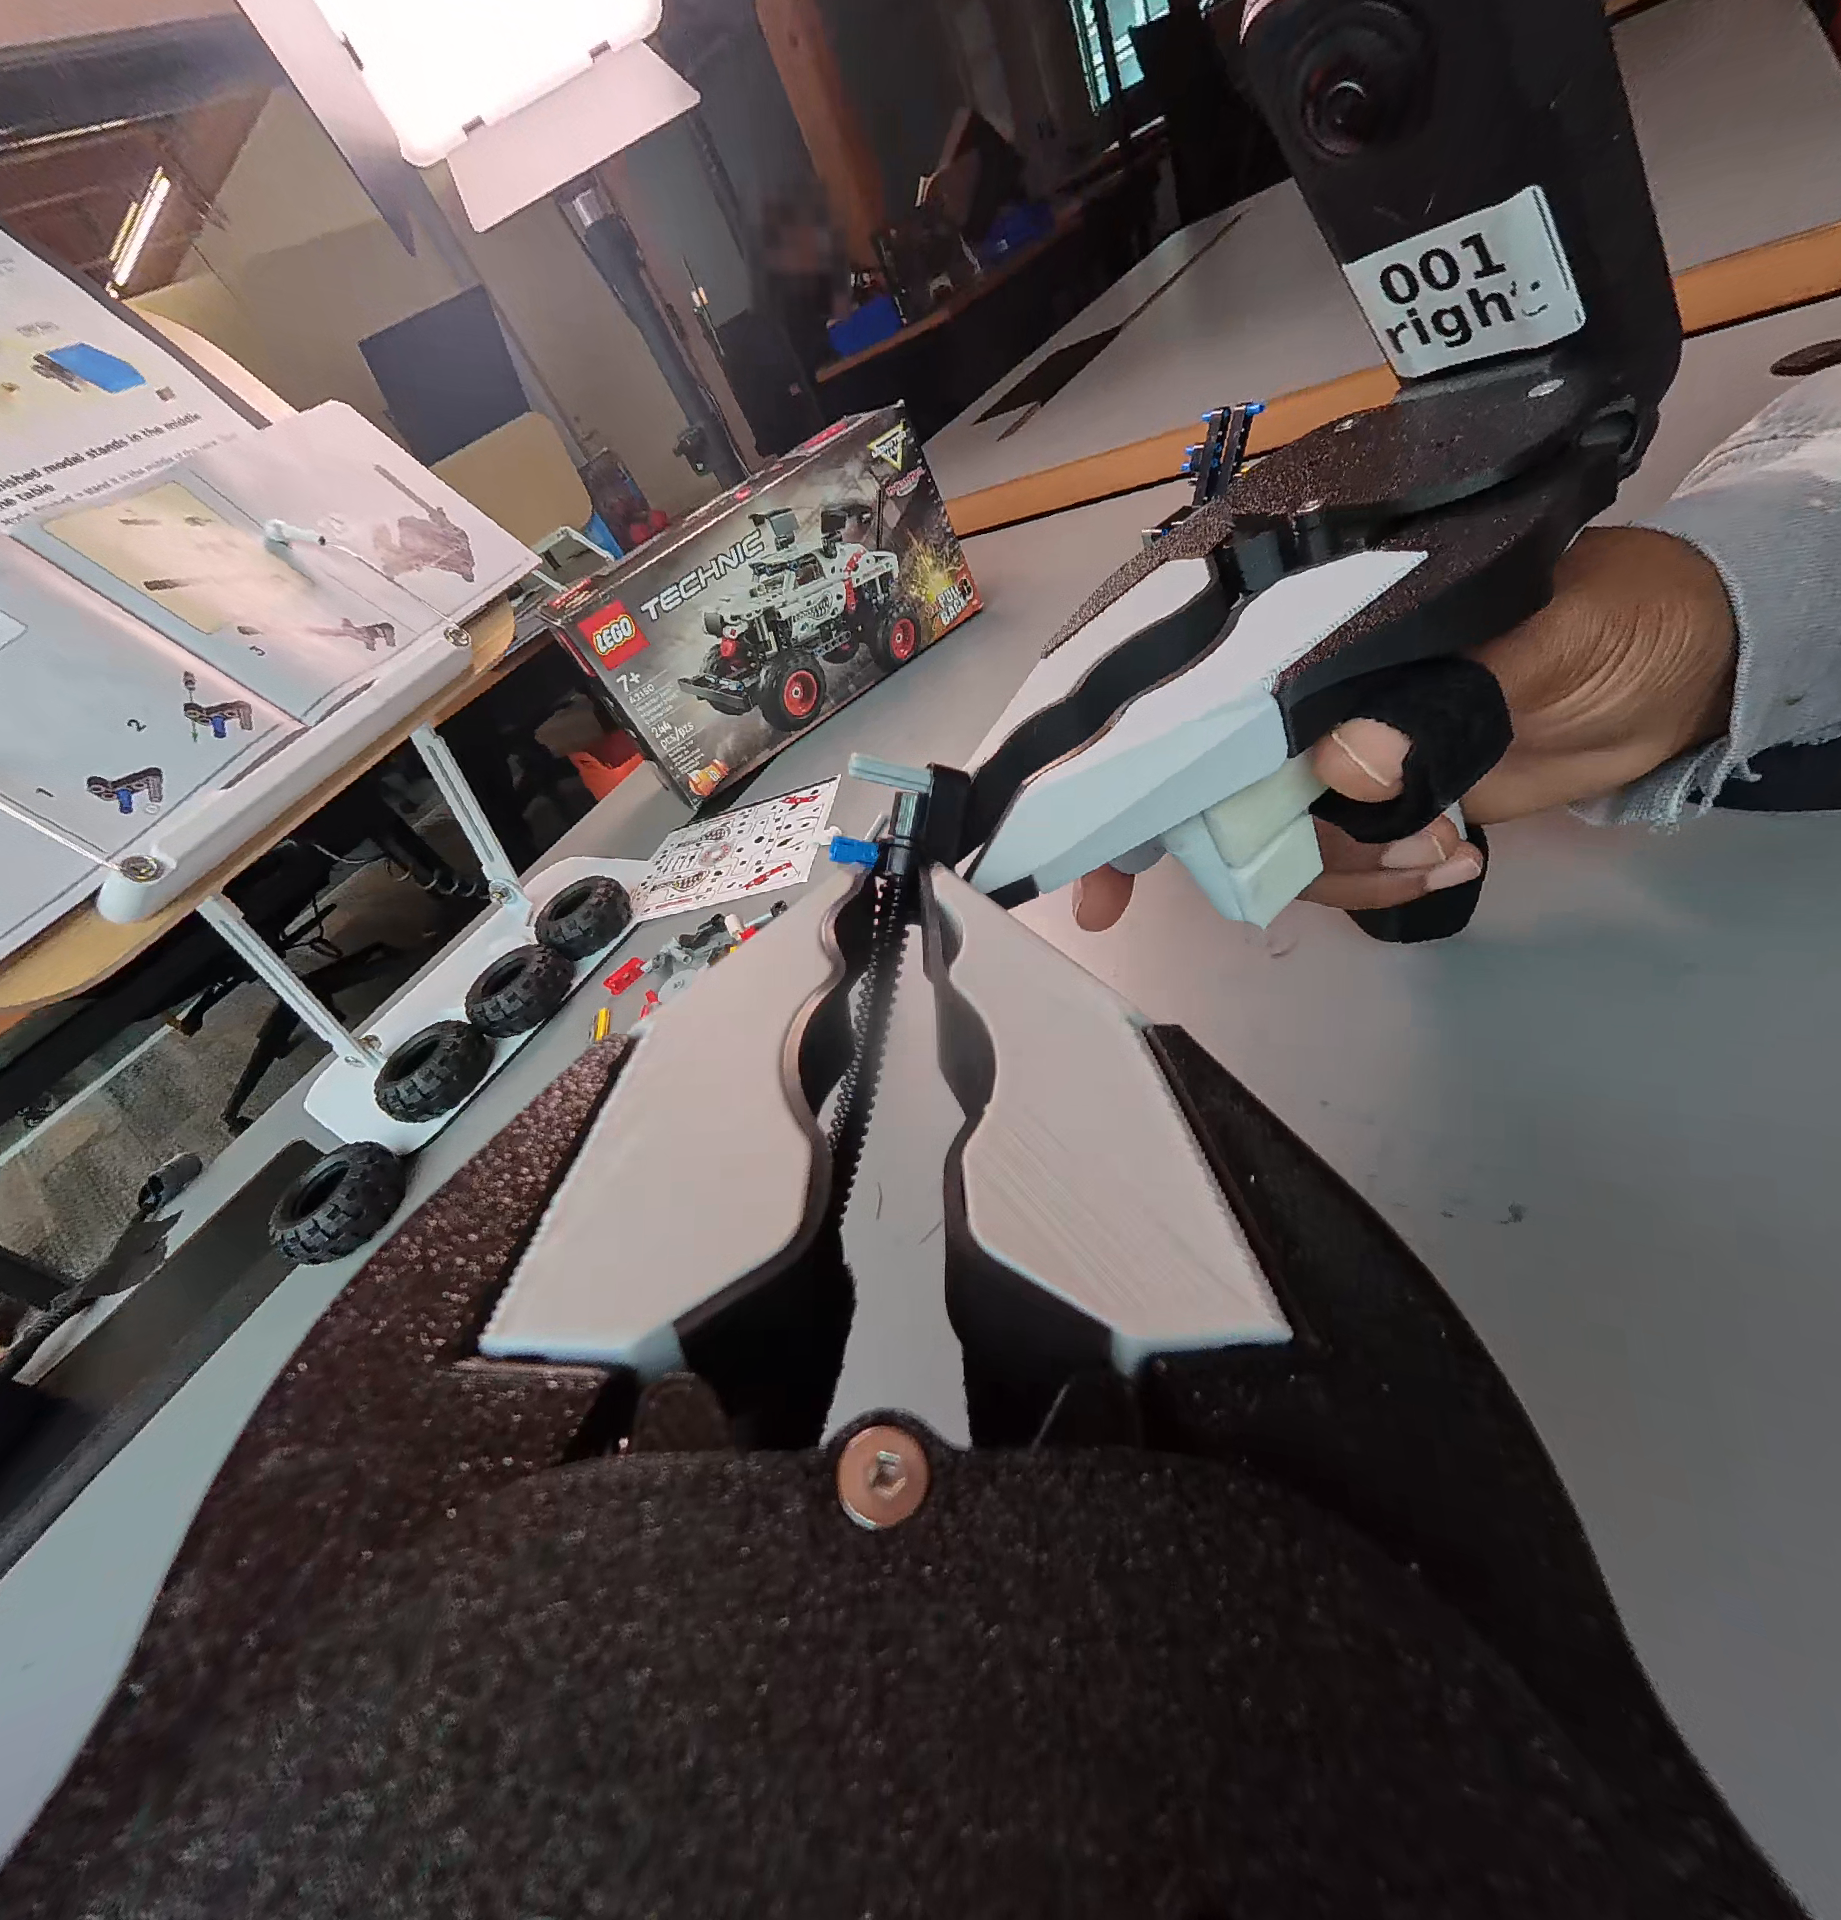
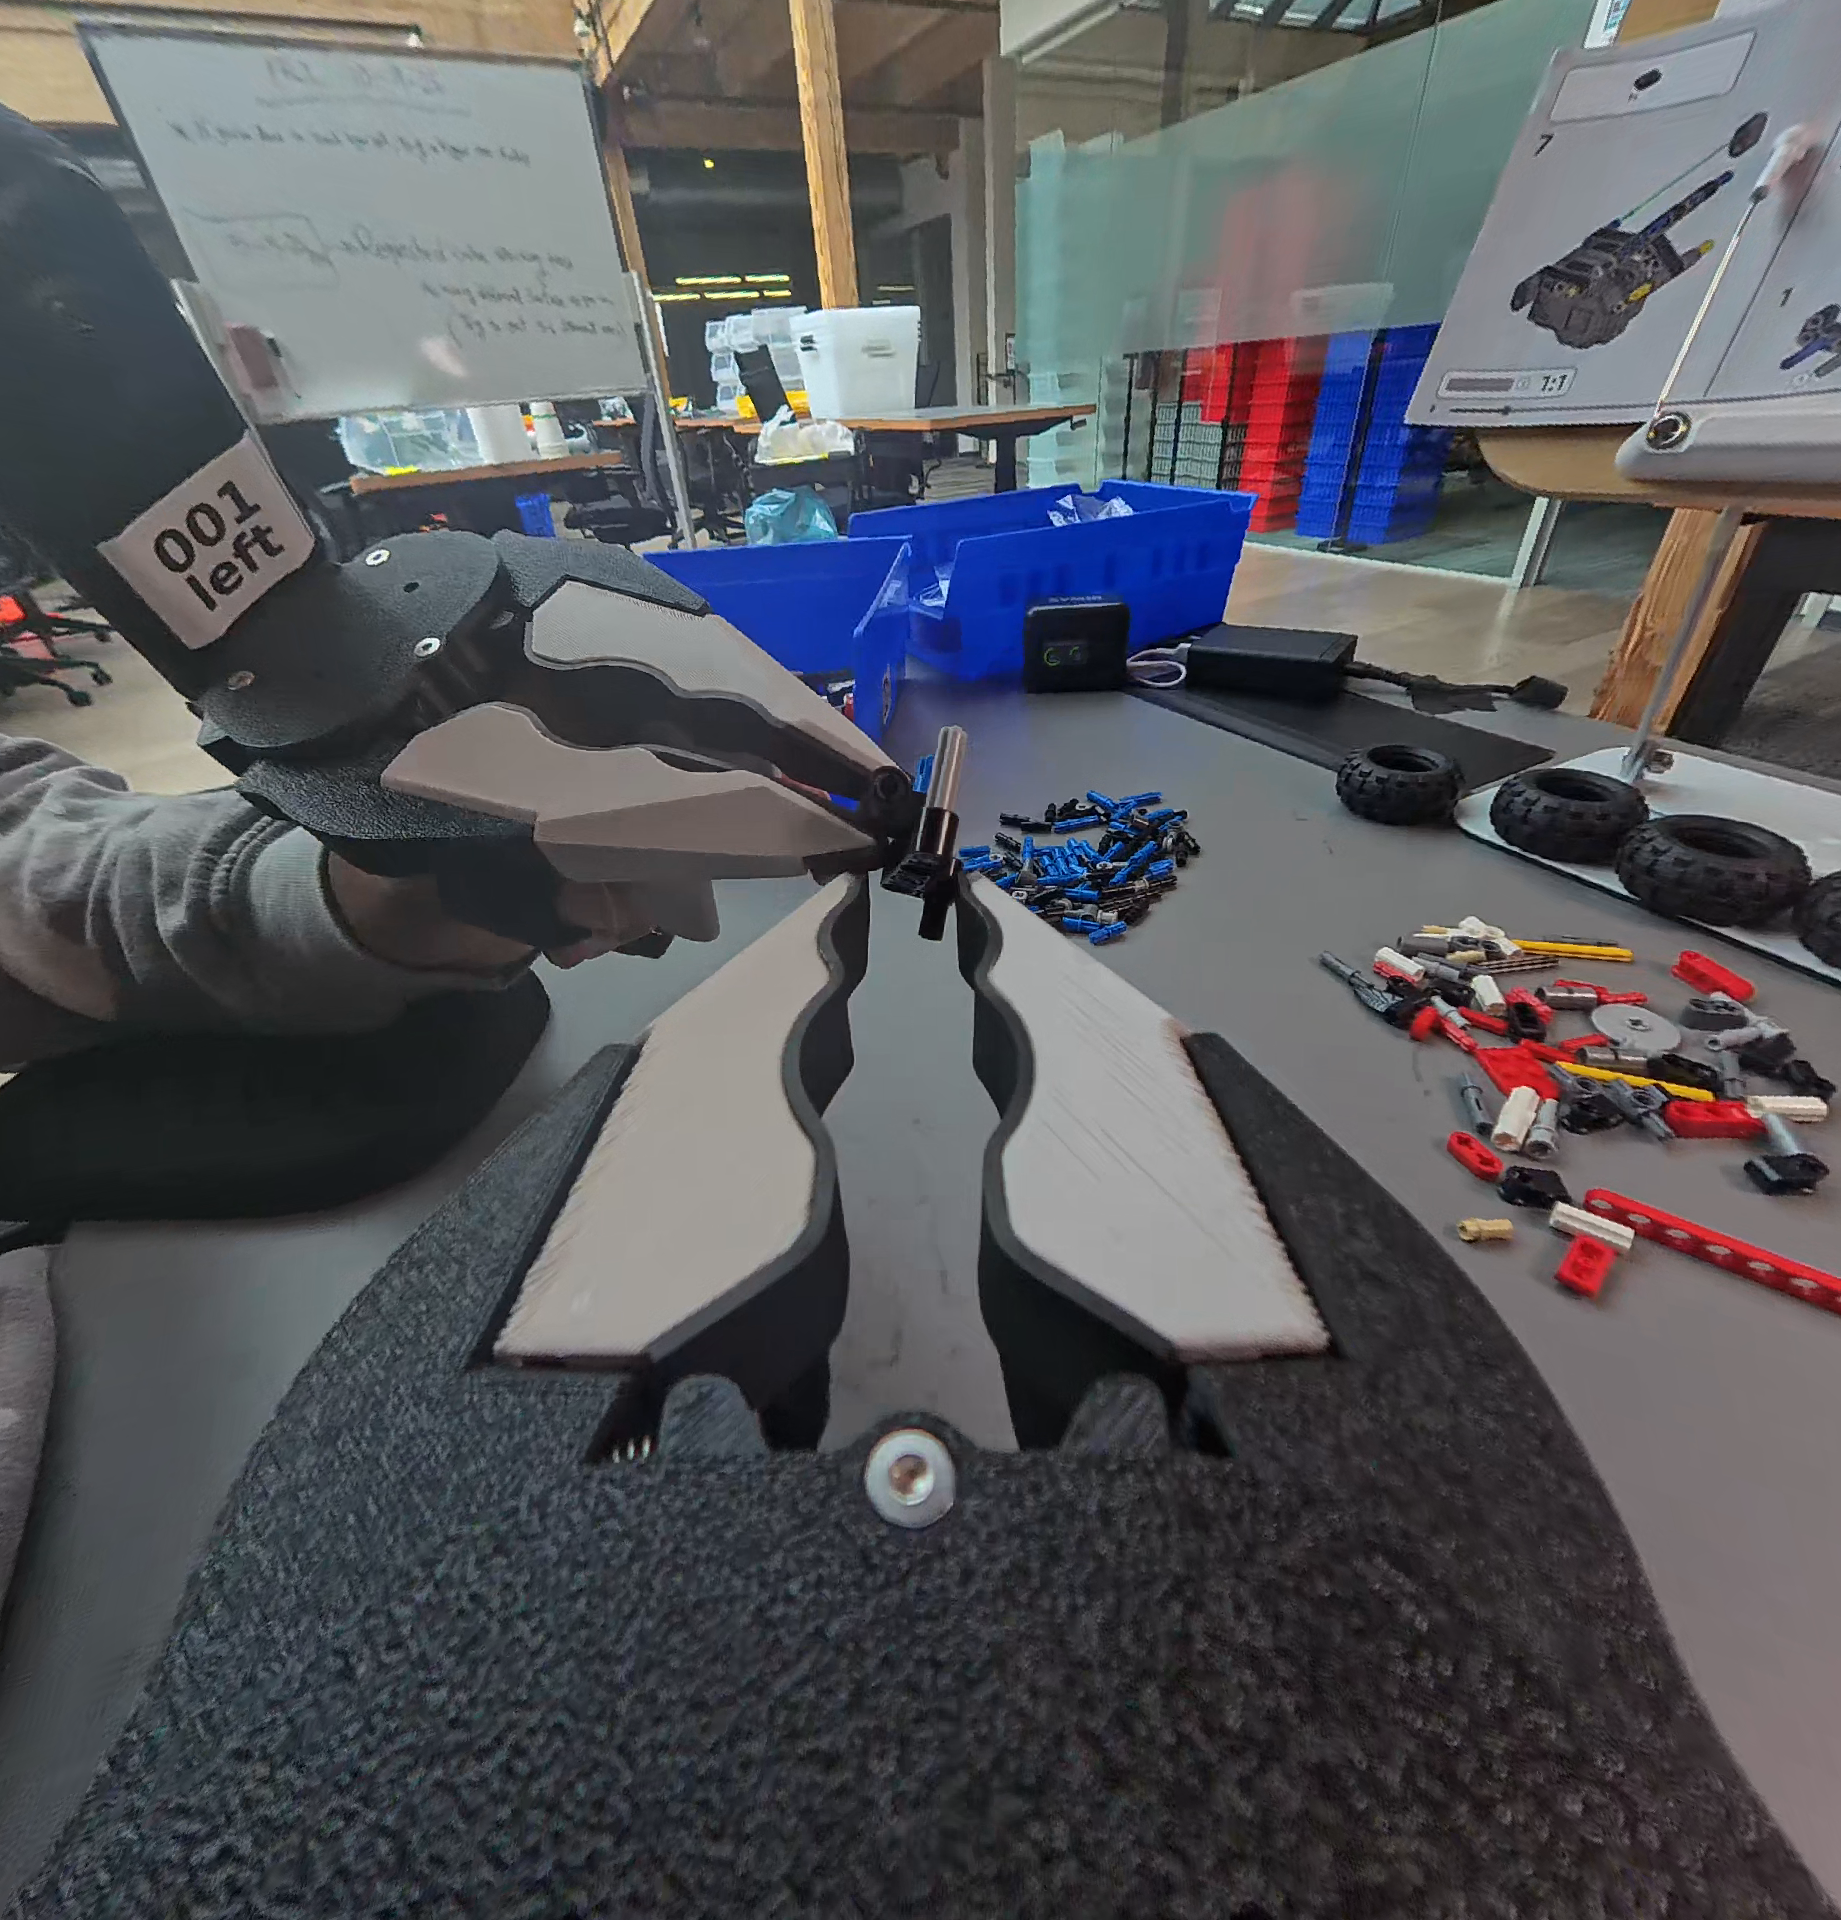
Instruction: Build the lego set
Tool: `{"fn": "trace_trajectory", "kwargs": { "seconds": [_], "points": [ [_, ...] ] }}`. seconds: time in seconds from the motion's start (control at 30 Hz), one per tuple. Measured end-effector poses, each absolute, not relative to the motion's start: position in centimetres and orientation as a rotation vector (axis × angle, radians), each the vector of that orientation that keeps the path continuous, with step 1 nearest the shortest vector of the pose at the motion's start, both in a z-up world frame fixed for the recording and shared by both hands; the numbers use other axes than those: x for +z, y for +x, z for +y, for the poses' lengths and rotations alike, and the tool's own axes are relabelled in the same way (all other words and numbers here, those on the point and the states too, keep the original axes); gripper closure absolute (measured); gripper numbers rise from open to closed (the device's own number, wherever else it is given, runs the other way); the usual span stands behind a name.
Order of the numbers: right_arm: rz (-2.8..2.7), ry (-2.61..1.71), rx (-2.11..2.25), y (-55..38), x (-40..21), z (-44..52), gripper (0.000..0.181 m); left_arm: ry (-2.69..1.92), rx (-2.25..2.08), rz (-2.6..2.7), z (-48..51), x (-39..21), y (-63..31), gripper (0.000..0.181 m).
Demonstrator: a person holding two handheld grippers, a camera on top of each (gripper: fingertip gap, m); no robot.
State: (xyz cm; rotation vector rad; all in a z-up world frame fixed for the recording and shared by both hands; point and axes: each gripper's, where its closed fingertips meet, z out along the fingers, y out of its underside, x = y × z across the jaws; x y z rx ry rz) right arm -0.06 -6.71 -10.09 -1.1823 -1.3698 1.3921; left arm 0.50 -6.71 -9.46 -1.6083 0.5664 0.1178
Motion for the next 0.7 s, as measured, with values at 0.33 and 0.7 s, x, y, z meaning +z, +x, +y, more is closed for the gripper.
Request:
{"fn": "trace_trajectory", "kwargs": {
  "seconds": [0.33,0.7],
  "points": [
    [-1.415,-1.172,1.389,0.0,-10.5,-7.0,0.172,-1.627,0.033,0.572,-6.9,-9.9,0.5,0.173],
    [-1.462,-1.247,1.339,-0.1,-11.5,-6.7,0.173,-1.682,0.041,0.591,-6.6,-11.0,0.1,0.173]
  ]
}}
